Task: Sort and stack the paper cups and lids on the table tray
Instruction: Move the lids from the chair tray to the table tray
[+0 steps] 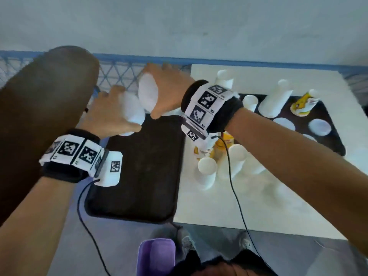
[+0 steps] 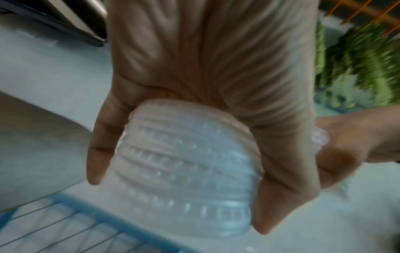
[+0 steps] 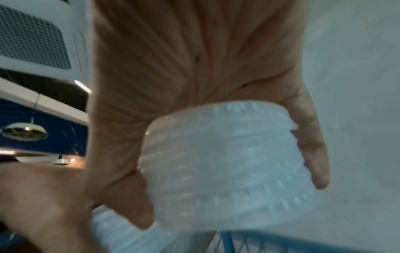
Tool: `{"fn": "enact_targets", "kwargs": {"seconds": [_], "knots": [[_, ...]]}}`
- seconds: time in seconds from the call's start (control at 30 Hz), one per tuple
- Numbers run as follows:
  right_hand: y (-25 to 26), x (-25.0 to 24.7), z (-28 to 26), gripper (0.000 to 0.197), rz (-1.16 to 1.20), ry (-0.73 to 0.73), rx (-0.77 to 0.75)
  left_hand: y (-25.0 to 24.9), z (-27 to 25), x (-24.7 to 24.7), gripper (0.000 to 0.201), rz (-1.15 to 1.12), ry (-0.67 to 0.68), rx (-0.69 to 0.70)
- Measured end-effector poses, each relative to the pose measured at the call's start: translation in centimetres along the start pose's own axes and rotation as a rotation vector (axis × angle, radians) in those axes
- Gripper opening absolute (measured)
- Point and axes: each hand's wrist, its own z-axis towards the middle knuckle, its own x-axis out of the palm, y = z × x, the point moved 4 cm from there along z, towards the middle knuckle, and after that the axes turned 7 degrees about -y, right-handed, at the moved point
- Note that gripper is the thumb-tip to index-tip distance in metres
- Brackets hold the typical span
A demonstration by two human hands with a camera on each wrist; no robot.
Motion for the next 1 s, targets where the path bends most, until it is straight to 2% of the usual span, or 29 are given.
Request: {"fn": "enact_targets", "kwargs": {"seconds": [0.03,0.13,0.17,0.27,0.37,0.5,0.7,0.83,1.0], "knots": [[-1.4,-1.5,-1.3,0.106,0.002,-0.009,0.009,-1.9,0.0,-0.4,0.103,-0.001,-0.015,0.024],[-6.5,-5.0,-5.9,0.102,-0.003,-0.020,0.070,-8.0,-0.4,-0.9,0.131,-0.058,-0.071,0.165],[-8.5,-5.8,-7.6,0.100,-0.009,-0.021,0.099,-10.7,-1.3,-1.5,0.129,-0.084,-0.069,0.211],[-14.5,-7.9,-13.2,0.095,-0.016,-0.017,0.187,-17.7,-3.3,-2.2,0.100,-0.155,-0.047,0.307],[-21.1,-9.2,-19.0,0.093,-0.009,0.007,0.280,-24.6,-4.8,-0.7,0.102,-0.188,-0.039,0.410],[-30.7,-9.8,-26.7,0.092,-0.023,0.008,0.391,-34.7,-7.2,3.7,0.099,-0.259,-0.001,0.504],[-42.4,-6.5,-35.8,0.096,-0.058,0.038,0.534,-46.6,-10.5,13.7,0.095,-0.259,0.157,0.560],[-47.1,-3.6,-40.3,0.095,-0.030,0.070,0.615,-51.7,-12.4,20.4,0.099,-0.193,0.285,0.554],[-51.0,0.9,-43.5,0.096,0.013,0.123,0.698,-55.1,-14.0,28.5,0.100,-0.154,0.393,0.494]]}}
